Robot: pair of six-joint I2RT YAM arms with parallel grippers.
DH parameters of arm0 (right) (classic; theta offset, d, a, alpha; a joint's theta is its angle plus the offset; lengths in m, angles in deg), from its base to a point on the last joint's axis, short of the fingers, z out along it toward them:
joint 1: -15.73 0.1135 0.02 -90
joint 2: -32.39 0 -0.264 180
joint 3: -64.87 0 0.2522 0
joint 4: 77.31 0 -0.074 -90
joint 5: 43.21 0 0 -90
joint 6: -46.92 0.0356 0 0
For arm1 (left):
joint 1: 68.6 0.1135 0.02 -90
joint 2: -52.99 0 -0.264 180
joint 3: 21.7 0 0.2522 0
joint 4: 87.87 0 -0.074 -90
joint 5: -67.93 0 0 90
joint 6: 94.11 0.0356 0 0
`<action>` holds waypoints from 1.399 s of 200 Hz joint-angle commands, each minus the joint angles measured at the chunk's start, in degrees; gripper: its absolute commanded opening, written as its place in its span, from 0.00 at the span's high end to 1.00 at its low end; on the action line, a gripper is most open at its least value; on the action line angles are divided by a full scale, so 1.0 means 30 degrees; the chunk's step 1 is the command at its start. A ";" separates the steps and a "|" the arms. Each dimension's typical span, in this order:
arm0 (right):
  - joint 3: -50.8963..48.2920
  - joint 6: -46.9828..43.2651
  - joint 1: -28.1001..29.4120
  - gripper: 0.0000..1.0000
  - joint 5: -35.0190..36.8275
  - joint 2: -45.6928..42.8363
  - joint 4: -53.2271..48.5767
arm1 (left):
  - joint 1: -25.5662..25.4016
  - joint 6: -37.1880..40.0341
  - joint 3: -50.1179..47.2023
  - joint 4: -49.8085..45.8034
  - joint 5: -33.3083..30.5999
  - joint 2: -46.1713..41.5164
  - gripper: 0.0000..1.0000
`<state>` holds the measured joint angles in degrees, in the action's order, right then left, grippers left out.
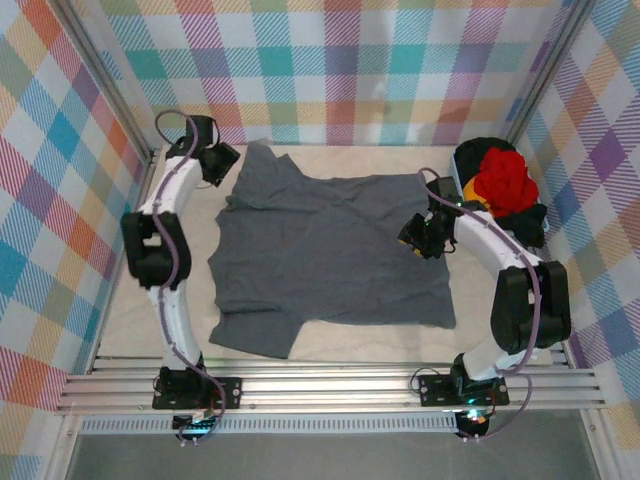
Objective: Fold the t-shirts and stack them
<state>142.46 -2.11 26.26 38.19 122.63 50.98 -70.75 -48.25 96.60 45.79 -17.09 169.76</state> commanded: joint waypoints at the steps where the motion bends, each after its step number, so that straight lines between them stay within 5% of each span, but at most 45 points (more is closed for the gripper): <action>1: 0.0109 -0.0486 -0.0076 0.60 0.0043 0.1303 -0.0817 | -0.1249 0.0486 -0.3650 -0.1358 0.1124 -0.1912 0.43; 29: 0.2069 -0.0715 -0.0343 0.60 -0.0094 0.3715 -0.0622 | -0.2033 0.0124 -0.6304 -0.0499 0.2086 -0.1211 0.47; 77: 0.4722 -0.0292 -0.0679 0.62 -0.0018 0.7456 -0.0744 | -0.2017 0.0221 -0.5759 -0.0658 0.1676 0.1383 0.49; 185: 1.2005 -0.0543 -0.2001 0.61 -0.1650 1.3461 -0.2200 | -0.1158 0.2476 0.6785 -0.3693 0.3051 0.9409 0.44; 216: 1.0584 -0.2112 -0.1759 0.57 -0.1423 1.0469 -0.0389 | -0.1576 0.3602 0.4652 -0.3194 0.0748 0.5322 0.37; 247: 0.7193 -0.2001 -0.1710 0.50 -0.0373 0.5371 -0.0103 | -0.1736 0.3259 -0.2313 -0.3679 -0.1281 -0.1435 0.34; 280: 0.1418 0.0313 -0.1151 0.52 -0.0113 -0.0457 -0.0591 | -0.2381 0.0585 -1.1640 -0.5087 -0.1274 -0.8706 0.42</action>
<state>156.58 -5.65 21.03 36.09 131.98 51.57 -76.02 -40.93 76.82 36.51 -18.34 156.12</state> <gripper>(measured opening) 0.508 0.609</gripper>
